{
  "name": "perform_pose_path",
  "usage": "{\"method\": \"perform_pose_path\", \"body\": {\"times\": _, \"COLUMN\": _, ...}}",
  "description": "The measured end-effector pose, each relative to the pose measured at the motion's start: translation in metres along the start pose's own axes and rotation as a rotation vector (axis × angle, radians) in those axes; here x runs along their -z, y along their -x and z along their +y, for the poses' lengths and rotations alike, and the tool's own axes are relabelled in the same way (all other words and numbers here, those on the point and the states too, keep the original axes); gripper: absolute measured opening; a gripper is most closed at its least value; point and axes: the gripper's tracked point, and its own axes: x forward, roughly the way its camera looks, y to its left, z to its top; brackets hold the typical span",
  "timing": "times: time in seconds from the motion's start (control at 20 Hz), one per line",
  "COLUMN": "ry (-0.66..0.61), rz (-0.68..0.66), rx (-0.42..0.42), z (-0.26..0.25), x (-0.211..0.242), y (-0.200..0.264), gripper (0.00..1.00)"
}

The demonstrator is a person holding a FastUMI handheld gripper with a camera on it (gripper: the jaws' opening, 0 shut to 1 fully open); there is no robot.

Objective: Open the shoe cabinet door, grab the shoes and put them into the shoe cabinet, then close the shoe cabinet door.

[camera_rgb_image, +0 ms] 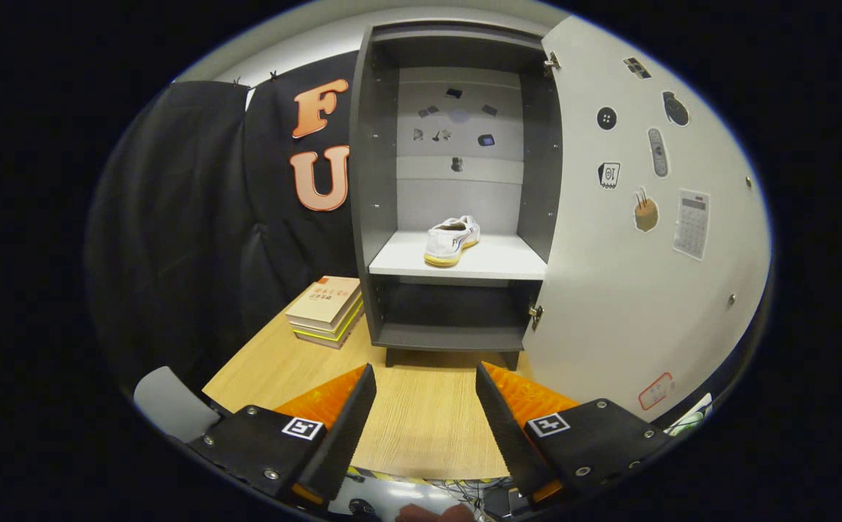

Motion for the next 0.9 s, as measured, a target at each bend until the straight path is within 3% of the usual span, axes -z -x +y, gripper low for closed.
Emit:
{"method": "perform_pose_path", "body": {"times": 0.35, "ry": 0.022, "rz": -0.079, "rx": -0.051, "z": -0.072, "x": -0.001, "y": 0.096, "gripper": 0.87}}
{"method": "perform_pose_path", "body": {"times": 0.7, "ry": -0.046, "rz": -0.114, "rx": -0.034, "z": -0.162, "x": 0.006, "y": 0.141, "gripper": 0.87}}
{"method": "perform_pose_path", "body": {"times": 0.9, "ry": -0.109, "rz": -0.146, "rx": 0.030, "z": -0.223, "x": 0.000, "y": 0.147, "gripper": 0.87}}
